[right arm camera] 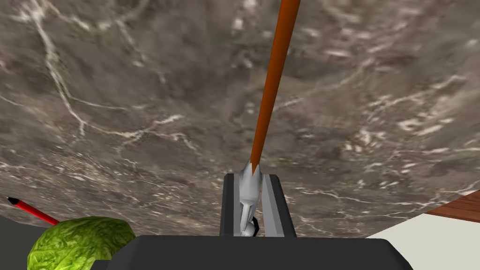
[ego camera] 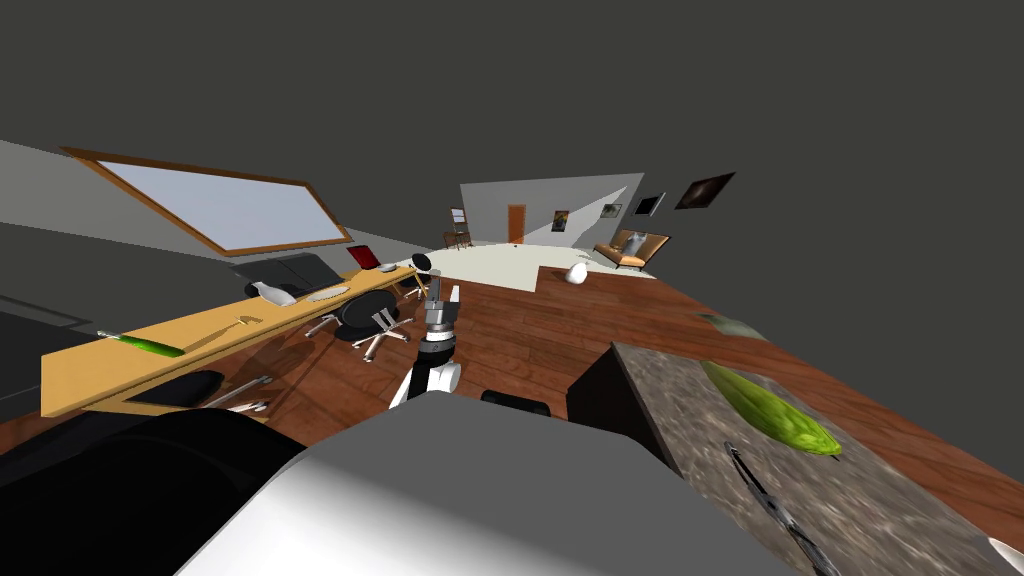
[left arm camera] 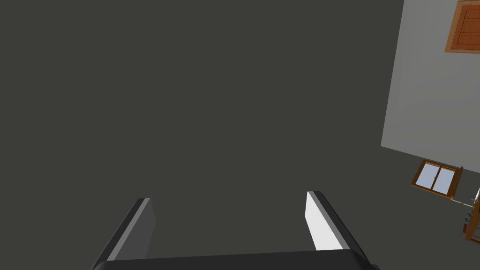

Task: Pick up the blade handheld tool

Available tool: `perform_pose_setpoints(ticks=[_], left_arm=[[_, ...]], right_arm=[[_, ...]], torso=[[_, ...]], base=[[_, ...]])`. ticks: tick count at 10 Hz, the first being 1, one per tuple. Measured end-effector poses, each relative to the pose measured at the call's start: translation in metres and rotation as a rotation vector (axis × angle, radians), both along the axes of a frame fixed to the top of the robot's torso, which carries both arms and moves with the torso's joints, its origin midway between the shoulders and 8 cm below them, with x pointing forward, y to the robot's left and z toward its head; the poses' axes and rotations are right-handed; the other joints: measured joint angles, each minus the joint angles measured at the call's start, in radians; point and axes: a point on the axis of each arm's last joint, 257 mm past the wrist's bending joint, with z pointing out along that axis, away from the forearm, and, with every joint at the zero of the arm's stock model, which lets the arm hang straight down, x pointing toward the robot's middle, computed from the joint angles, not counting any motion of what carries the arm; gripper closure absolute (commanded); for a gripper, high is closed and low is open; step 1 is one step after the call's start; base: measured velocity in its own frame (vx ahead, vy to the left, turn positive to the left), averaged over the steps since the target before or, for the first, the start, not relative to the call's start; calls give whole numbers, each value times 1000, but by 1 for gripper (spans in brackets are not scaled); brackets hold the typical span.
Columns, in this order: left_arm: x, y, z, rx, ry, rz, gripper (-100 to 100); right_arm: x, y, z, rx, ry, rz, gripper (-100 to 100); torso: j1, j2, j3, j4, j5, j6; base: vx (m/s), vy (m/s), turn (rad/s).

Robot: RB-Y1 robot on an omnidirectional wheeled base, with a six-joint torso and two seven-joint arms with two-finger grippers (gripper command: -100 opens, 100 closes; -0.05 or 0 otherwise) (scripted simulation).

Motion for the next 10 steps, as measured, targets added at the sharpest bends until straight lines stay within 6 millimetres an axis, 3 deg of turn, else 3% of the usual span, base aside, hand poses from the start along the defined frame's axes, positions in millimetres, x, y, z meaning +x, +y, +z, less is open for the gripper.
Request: perform_pose_setpoints(ticks=[2,3,4,9,10], left_arm=[[0,0,0,0,0,0,0],[0,0,0,0,0,0,0],[0,0,0,0,0,0,0],[0,0,0,0,0,0,0],[0,0,0,0,0,0,0]], right_arm=[[0,0,0,0,0,0,100],[0,0,0,0,0,0,0],[0,0,0,0,0,0,100],[5,7,17,-2,1,42,100],[5,8,17,-2,1,44,0]], torso=[[0,0,0,0,0,0],[0,0,0,0,0,0],[0,0,0,0,0,0],[0,-2,-1,0,0,0],[0,-1,-1,0,0,0]], base=[[0,0,0],[0,0,0],[18,-4,-108],[25,-5,-87],[0,0,0]])
